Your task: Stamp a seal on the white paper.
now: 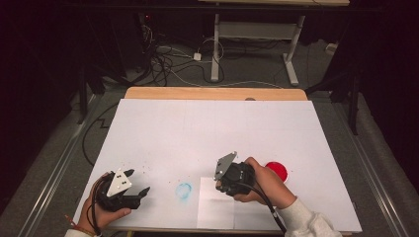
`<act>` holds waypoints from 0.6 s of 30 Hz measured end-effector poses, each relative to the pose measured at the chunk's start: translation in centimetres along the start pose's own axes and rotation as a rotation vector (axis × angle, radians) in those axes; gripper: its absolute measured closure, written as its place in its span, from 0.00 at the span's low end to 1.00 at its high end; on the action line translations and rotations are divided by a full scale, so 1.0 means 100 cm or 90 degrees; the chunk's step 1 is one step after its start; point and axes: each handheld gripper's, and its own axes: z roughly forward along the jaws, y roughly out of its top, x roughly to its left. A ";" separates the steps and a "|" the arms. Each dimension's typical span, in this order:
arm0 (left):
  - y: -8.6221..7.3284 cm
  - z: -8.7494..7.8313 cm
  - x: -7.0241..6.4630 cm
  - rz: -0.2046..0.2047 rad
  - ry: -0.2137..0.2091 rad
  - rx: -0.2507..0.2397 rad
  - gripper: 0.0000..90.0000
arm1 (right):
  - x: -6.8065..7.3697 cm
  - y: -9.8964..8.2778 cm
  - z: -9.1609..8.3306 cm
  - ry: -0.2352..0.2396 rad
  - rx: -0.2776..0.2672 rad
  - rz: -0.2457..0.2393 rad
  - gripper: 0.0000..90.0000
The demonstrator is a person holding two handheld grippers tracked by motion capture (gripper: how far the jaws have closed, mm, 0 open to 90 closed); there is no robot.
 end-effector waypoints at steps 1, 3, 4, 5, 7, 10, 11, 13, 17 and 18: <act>0.000 0.000 0.000 0.001 0.000 0.000 0.24 | 0.002 0.001 0.001 0.001 0.003 0.001 0.85; 0.000 -0.001 0.000 0.002 0.001 0.001 0.24 | 0.005 0.004 0.005 0.013 0.012 -0.010 0.85; 0.000 -0.001 0.000 0.002 0.002 0.001 0.24 | 0.007 0.005 0.007 0.017 0.018 -0.010 0.85; 0.000 -0.001 0.000 0.003 0.001 0.002 0.24 | 0.009 0.006 0.010 0.019 0.020 -0.013 0.85; 0.000 0.000 0.000 0.003 0.000 0.002 0.24 | 0.013 0.008 0.015 0.025 0.029 -0.019 0.85; 0.001 0.000 0.000 0.005 -0.002 0.004 0.24 | 0.017 0.010 0.023 0.036 0.046 -0.031 0.85; 0.000 0.000 0.000 0.005 -0.002 0.004 0.24 | 0.018 0.010 0.024 0.033 0.050 -0.030 0.85; 0.000 0.001 0.000 0.003 -0.003 0.004 0.24 | 0.020 0.011 0.028 0.041 0.058 -0.038 0.85; 0.001 0.002 0.000 0.006 -0.005 0.006 0.24 | 0.021 0.012 0.037 0.039 0.087 -0.044 0.85; 0.001 0.002 0.001 0.006 -0.005 0.006 0.24 | 0.021 0.012 0.040 0.041 0.089 -0.042 0.85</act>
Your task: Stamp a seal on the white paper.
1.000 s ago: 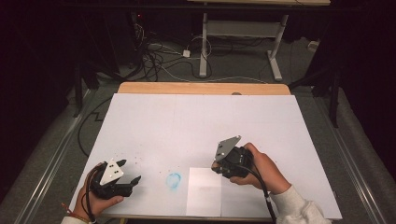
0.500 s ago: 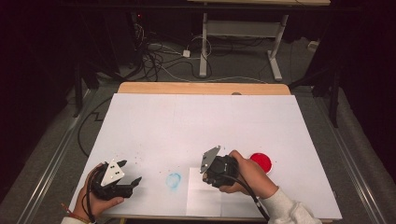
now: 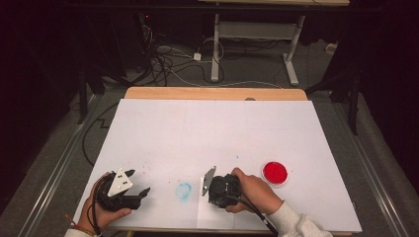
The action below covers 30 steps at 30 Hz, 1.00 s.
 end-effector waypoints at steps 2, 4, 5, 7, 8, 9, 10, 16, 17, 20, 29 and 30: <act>0.000 0.000 0.000 -0.002 -0.001 -0.003 0.24 | 0.000 0.001 0.005 -0.001 0.020 -0.003 0.85; 0.000 0.001 0.000 0.001 -0.001 0.000 0.24 | 0.000 0.002 0.009 -0.001 0.026 -0.003 0.85; 0.000 0.001 0.000 0.000 -0.001 0.000 0.24 | 0.000 0.002 0.009 -0.002 0.025 -0.001 0.85; 0.000 0.001 0.000 0.000 -0.002 0.001 0.24 | 0.000 0.002 0.010 -0.002 0.030 -0.001 0.85; 0.000 0.001 -0.001 0.001 -0.002 0.002 0.24 | 0.000 0.002 0.011 0.000 0.025 0.001 0.85; 0.000 0.001 -0.001 0.001 -0.002 0.002 0.24 | 0.000 0.002 0.011 0.000 0.021 0.001 0.85; 0.000 0.001 -0.001 0.001 -0.002 0.002 0.24 | 0.000 0.002 0.011 -0.003 0.026 -0.001 0.85; 0.001 0.001 -0.001 0.003 -0.002 0.000 0.24 | -0.002 0.000 0.011 0.005 0.021 0.003 0.85; 0.001 0.001 -0.001 0.003 -0.001 0.000 0.24 | -0.002 0.000 0.011 0.006 0.021 0.002 0.85; 0.001 0.001 -0.001 0.002 -0.002 0.001 0.24 | -0.003 0.000 0.011 0.010 0.019 0.002 0.85; 0.001 0.001 -0.001 0.002 -0.002 0.001 0.24 | -0.004 -0.001 0.012 0.016 0.012 0.002 0.85; 0.001 0.001 -0.001 0.002 -0.003 0.001 0.24 | -0.004 -0.001 0.012 0.016 0.012 0.004 0.85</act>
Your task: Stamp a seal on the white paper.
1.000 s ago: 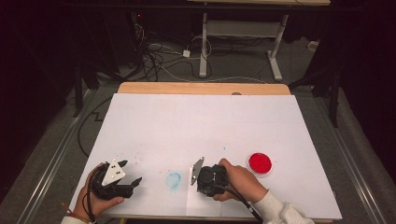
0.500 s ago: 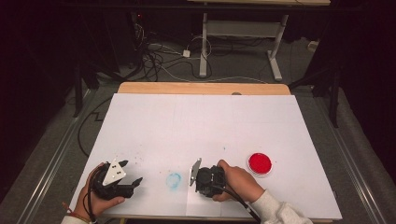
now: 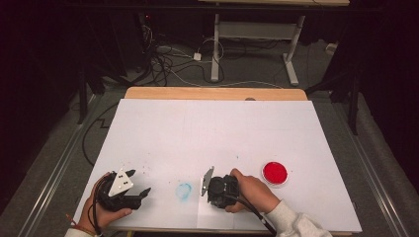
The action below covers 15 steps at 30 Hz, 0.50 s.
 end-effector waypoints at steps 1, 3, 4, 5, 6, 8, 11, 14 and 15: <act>0.000 0.000 0.000 0.000 0.001 0.001 0.24 | 0.000 0.000 0.000 -0.003 0.002 0.000 0.85; 0.000 0.000 0.000 0.000 0.000 0.001 0.24 | 0.001 0.000 0.000 -0.005 0.004 -0.001 0.85; 0.001 0.000 -0.001 0.001 0.000 0.000 0.24 | 0.001 0.000 0.000 -0.005 0.001 -0.001 0.85; 0.001 0.000 -0.001 0.004 0.000 0.003 0.24 | 0.000 0.000 0.000 -0.002 0.003 0.000 0.85; 0.001 0.000 -0.001 0.004 0.000 0.003 0.24 | 0.001 0.000 0.000 -0.003 0.000 0.001 0.85; 0.001 0.000 0.000 0.004 0.000 0.004 0.24 | 0.001 0.000 0.000 -0.007 0.004 0.000 0.85; 0.001 0.000 0.000 0.004 -0.001 0.003 0.24 | 0.002 0.000 0.000 -0.009 0.004 0.000 0.85; 0.001 0.000 0.000 0.003 -0.001 0.003 0.24 | 0.002 0.000 0.000 -0.010 0.003 -0.003 0.85; 0.001 0.000 0.000 0.003 -0.002 0.002 0.24 | 0.001 -0.001 0.000 -0.007 -0.003 -0.001 0.85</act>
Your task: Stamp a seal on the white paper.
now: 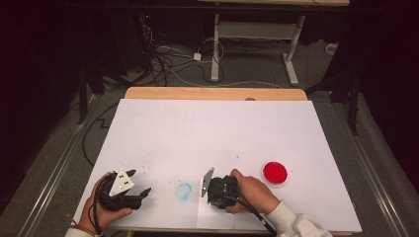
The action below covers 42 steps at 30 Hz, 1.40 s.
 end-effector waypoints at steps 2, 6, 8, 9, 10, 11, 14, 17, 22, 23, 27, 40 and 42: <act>0.000 0.000 0.000 0.001 0.001 0.001 0.24 | -0.001 0.000 -0.001 0.005 0.005 0.002 0.85; 0.000 -0.001 0.000 -0.001 0.002 0.000 0.24 | 0.000 0.000 0.000 0.001 0.002 0.003 0.85; 0.000 -0.001 0.000 -0.001 0.003 -0.002 0.24 | -0.003 -0.002 -0.001 0.012 -0.005 0.009 0.85; 0.000 -0.001 0.000 -0.002 0.002 -0.004 0.24 | -0.002 -0.003 -0.001 0.009 -0.010 0.006 0.85; 0.000 -0.001 0.001 -0.002 0.003 -0.004 0.24 | -0.003 -0.003 -0.002 0.008 -0.011 0.008 0.85; 0.000 -0.002 0.001 -0.002 0.003 -0.004 0.24 | -0.003 -0.003 -0.003 0.010 -0.005 0.008 0.85; 0.000 -0.002 0.001 -0.003 0.003 -0.006 0.24 | -0.005 -0.004 -0.008 0.003 -0.033 0.017 0.85; 0.000 -0.001 0.001 -0.003 0.003 -0.006 0.24 | -0.008 -0.008 -0.018 -0.003 -0.055 0.029 0.85; 0.001 -0.001 0.000 0.000 0.002 -0.005 0.24 | -0.009 -0.014 -0.033 -0.025 -0.095 0.038 0.85; 0.001 -0.001 0.000 -0.001 0.001 -0.006 0.24 | -0.010 -0.015 -0.036 -0.030 -0.099 0.042 0.85; 0.002 0.000 0.000 0.001 0.000 -0.007 0.24 | -0.010 -0.019 -0.041 -0.039 -0.108 0.045 0.85; 0.001 -0.001 0.001 0.001 0.000 -0.008 0.24 | -0.017 -0.042 -0.060 -0.075 -0.146 0.080 0.85; 0.002 -0.001 0.000 0.002 0.001 -0.009 0.24 | -0.018 -0.047 -0.063 -0.082 -0.151 0.093 0.85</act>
